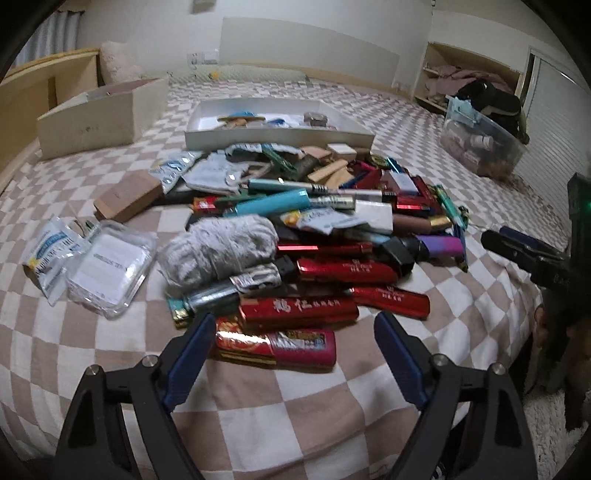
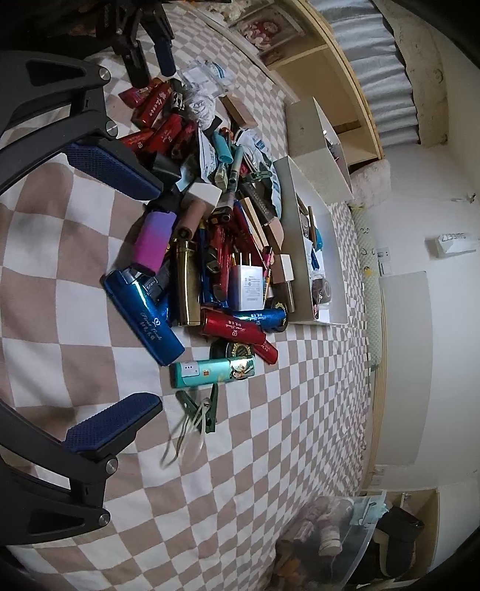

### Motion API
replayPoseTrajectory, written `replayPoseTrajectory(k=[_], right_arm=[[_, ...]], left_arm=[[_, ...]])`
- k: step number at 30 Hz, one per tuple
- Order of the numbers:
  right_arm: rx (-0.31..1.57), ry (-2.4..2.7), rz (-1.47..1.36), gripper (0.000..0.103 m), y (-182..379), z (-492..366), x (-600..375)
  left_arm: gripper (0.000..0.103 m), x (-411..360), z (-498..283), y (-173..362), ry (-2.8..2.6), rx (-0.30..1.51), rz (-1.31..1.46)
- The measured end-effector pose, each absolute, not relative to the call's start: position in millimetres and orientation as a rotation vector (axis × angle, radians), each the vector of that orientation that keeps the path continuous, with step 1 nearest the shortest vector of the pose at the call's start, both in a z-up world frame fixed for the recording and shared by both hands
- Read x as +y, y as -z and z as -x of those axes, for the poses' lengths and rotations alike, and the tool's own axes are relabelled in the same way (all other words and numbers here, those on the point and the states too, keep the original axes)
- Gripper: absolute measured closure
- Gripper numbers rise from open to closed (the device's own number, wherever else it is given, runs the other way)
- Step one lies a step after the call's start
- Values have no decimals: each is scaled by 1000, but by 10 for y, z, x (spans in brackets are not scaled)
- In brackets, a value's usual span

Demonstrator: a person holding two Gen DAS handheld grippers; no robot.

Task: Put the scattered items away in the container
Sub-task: 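Move the left tool to the red-gold lighter while the right tool approaches another blue lighter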

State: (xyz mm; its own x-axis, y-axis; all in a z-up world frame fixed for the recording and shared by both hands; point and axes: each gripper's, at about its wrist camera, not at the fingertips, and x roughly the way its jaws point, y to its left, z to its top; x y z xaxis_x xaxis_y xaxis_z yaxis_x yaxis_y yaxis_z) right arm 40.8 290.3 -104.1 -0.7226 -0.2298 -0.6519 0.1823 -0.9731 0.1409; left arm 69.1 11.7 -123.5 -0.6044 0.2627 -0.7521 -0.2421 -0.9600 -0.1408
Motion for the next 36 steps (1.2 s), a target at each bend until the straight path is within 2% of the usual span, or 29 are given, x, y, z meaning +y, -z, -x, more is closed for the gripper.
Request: replayPoseTrajectory(k=[2, 11, 17, 21, 27, 31, 36], right_arm=[[-98, 2724, -1048, 0, 1053, -408, 2905], [-136, 2717, -1077, 0, 1100, -395, 2964], [-121, 2658, -1093, 0, 1087, -366, 2937], [-12, 2579, -1068, 0, 980, -347, 2898], [274, 2431, -1132, 0, 1016, -254, 2852], [259, 2344, -1148, 0, 1102, -166, 2924], [396, 2287, -1061, 0, 1195, -100, 2887]], left_arm=[[21, 143, -676, 1272, -2577, -17, 1238], [22, 156, -689, 1311, -2656, 66, 1296], [22, 73, -650, 1345, -2642, 17, 1331], [22, 74, -650, 1349, -2631, 22, 1321], [22, 128, -685, 1336, -2604, 19, 1316], [22, 163, -696, 1334, -2600, 27, 1316], [22, 175, -696, 1353, -2608, 25, 1318]])
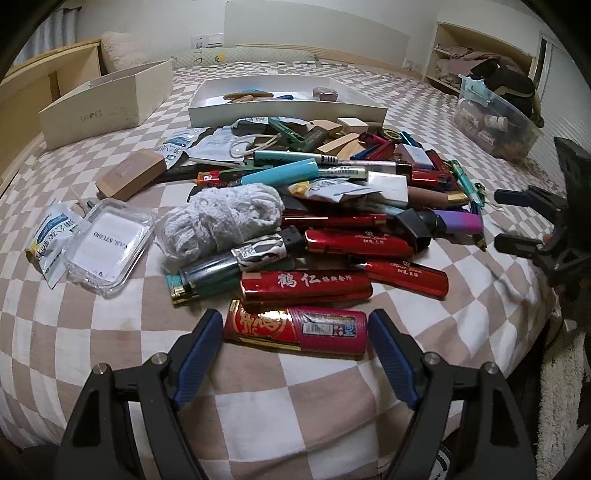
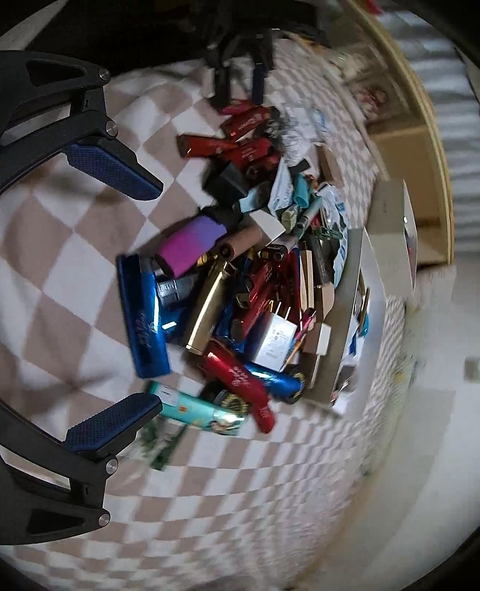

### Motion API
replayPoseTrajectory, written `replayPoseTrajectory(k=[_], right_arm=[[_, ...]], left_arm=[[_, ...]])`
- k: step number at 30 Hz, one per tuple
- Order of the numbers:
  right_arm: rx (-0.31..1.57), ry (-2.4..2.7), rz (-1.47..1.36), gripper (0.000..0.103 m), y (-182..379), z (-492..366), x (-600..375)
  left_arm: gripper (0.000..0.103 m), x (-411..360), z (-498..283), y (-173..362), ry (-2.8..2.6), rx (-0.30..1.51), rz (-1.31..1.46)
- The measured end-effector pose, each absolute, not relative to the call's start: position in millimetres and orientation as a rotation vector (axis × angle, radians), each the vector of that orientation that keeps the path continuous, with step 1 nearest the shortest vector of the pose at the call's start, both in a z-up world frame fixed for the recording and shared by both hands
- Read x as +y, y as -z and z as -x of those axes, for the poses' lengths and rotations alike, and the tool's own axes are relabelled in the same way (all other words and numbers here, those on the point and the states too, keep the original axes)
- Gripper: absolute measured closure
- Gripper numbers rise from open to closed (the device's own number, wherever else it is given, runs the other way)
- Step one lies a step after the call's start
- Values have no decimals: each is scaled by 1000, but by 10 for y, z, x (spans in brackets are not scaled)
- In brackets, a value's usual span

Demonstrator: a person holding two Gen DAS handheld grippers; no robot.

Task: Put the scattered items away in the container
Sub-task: 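Move the left tool to the red-gold lighter while the right tool approaches another blue lighter, then grasp the red-gold lighter with the left tool while the right tool grasps the blue lighter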

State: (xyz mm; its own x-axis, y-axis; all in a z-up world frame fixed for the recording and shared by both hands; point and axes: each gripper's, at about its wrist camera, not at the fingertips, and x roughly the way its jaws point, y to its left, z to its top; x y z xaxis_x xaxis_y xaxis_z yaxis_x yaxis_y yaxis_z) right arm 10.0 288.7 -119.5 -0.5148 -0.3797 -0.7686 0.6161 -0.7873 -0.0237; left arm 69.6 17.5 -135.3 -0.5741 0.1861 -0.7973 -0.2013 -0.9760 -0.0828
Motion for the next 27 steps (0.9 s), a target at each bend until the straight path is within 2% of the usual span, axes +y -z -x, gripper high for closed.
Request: replayPoseTrajectory(k=[5, 19, 21, 23, 27], right_arm=[[429, 2209, -1070, 0, 1320, 39, 2907], [378, 2127, -1194, 1, 1468, 224, 2866], [388, 2160, -1196, 6, 1470, 198, 2854], [365, 2198, -1194, 19, 1455, 178, 2876], [331, 2272, -1194, 20, 1447, 117, 2905]], left_arm=[[22, 134, -685, 1364, -2605, -30, 1315], [21, 77, -652, 1388, -2587, -124, 1321], [21, 72, -650, 1388, -2587, -126, 1320], [21, 70, -652, 1390, -2585, -129, 1321], [21, 72, -659, 1386, -2585, -138, 1319]])
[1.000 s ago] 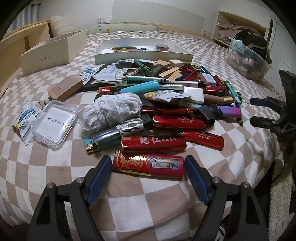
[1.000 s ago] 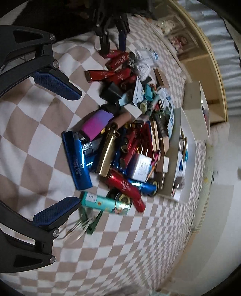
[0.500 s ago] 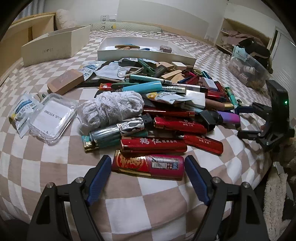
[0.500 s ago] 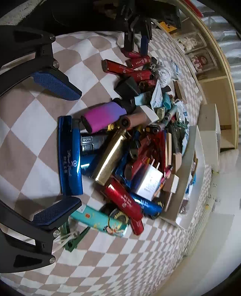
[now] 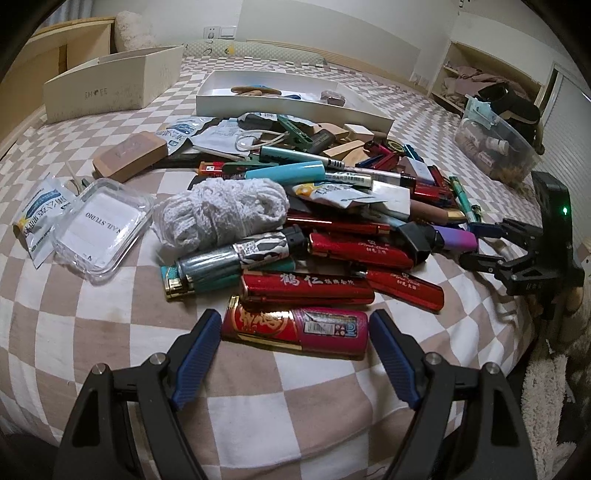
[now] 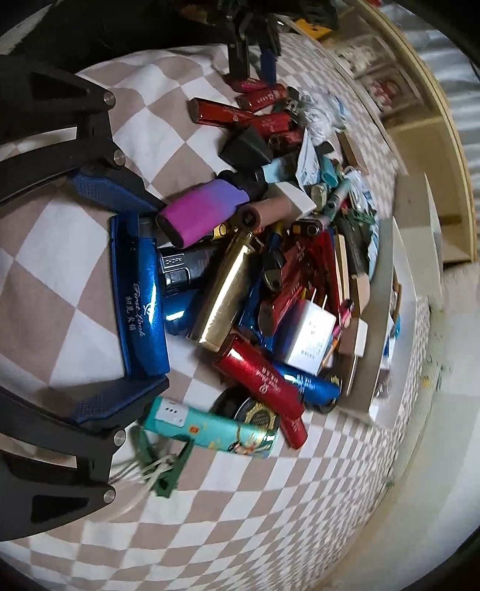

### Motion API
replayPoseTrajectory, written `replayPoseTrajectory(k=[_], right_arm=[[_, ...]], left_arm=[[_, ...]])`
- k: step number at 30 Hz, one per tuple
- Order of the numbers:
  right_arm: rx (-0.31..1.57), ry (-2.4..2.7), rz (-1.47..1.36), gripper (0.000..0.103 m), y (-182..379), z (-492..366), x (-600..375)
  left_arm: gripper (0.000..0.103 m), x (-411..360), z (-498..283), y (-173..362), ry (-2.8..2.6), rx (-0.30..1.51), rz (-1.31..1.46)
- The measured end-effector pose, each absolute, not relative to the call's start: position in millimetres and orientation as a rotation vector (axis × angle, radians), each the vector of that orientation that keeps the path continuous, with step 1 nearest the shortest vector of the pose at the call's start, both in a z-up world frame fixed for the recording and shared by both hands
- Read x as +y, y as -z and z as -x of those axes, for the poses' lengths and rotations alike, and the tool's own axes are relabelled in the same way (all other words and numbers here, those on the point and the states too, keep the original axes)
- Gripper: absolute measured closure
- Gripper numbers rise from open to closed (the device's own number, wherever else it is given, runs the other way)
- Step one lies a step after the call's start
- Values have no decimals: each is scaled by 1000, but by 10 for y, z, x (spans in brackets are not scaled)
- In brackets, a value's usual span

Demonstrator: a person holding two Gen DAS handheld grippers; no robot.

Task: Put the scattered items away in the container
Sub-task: 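Grasp the red-gold lighter with the left tool while the right tool grasps the blue lighter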

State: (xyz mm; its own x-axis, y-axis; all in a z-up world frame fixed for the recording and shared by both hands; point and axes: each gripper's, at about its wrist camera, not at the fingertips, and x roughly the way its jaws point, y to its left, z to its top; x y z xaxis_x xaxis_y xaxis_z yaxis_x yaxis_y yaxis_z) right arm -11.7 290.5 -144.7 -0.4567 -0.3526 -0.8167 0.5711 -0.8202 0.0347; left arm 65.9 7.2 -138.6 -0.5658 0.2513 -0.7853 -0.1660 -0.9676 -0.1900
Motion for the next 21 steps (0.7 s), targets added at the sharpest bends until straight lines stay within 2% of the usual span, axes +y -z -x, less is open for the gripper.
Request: replayPoseTrajectory(k=[13, 21], right_arm=[[142, 2417, -1288, 20, 1353, -166, 2873], [96, 2473, -1348, 20, 1328, -253, 2856]], left_arm=[[21, 30, -706, 1365, -2561, -259, 1315], [21, 87, -796, 1357, -2550, -306, 1333]])
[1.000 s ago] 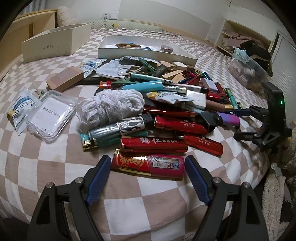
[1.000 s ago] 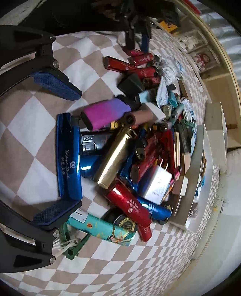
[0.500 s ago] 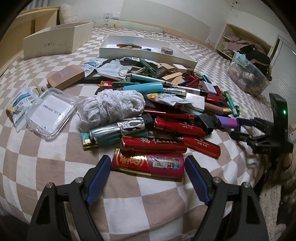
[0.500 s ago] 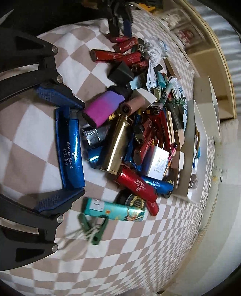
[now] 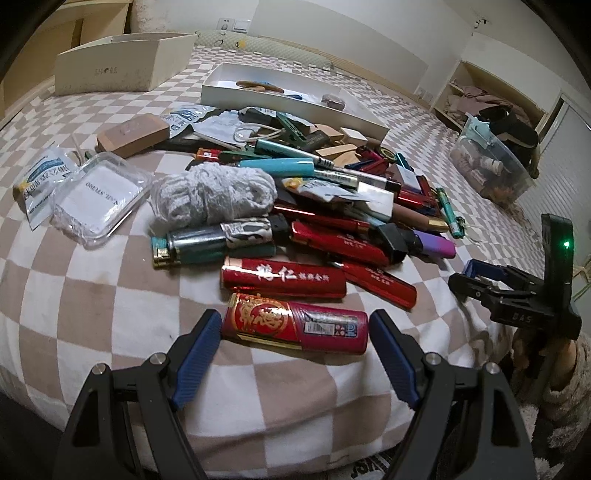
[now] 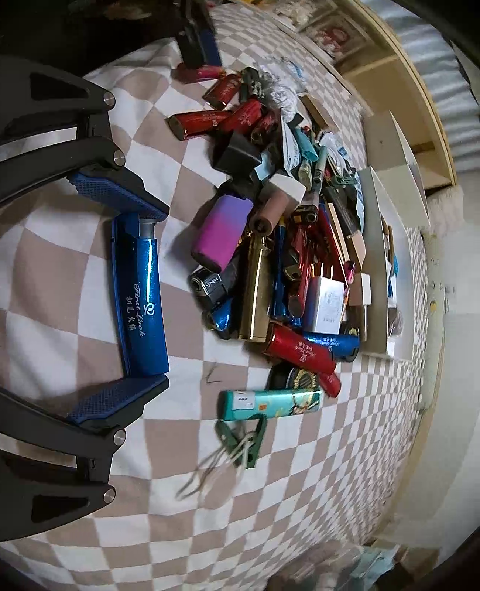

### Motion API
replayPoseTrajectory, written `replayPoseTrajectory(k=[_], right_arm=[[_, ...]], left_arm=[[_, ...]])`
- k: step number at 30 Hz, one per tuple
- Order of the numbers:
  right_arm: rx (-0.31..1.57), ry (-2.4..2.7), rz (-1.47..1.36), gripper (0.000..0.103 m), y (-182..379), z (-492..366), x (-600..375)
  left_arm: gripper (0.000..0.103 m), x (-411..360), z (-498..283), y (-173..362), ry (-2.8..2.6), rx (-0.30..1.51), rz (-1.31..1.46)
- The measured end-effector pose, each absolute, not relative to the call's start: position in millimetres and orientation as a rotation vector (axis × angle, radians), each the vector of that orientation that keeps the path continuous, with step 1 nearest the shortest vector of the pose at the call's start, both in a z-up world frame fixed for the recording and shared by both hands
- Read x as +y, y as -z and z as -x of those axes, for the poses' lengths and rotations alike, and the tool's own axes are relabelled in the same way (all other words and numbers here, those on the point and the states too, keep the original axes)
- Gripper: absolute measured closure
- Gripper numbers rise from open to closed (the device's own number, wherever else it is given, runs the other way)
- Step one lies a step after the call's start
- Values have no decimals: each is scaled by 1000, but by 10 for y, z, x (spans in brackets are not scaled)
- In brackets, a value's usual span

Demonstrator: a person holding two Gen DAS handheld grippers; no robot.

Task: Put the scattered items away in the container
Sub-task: 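Grasp the red-gold lighter with the left tool while the right tool grasps the blue lighter, then carry the red-gold lighter and blue lighter over the white tray with both tools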

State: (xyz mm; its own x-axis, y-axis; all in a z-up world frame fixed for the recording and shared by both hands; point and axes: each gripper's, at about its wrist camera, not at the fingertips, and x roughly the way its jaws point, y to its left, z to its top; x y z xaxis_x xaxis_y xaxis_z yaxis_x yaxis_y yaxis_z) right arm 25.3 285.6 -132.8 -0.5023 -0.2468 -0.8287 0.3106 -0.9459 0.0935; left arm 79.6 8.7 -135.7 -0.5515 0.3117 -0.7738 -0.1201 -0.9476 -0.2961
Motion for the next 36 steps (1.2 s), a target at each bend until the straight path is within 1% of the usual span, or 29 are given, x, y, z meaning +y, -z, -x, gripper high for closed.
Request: replayPoseTrajectory(k=[10, 17, 22, 29, 36], right_arm=[[54, 2504, -1365, 20, 1225, -408, 2719], [34, 2485, -1359, 20, 1167, -479, 2544], [25, 2491, -1350, 20, 1095, -435, 2439], [-30, 2521, -1309, 20, 936, -244, 2375], [-15, 2556, -1254, 20, 724, 11, 2316]], left_arm=[[21, 267, -844, 1328, -2591, -227, 1383], [22, 326, -828, 1264, -2569, -233, 1392], [22, 328, -787, 1125, -2581, -268, 1345], [22, 241, -560, 889, -2630, -291, 1276], [22, 180, -223, 673, -2659, -278, 1206]])
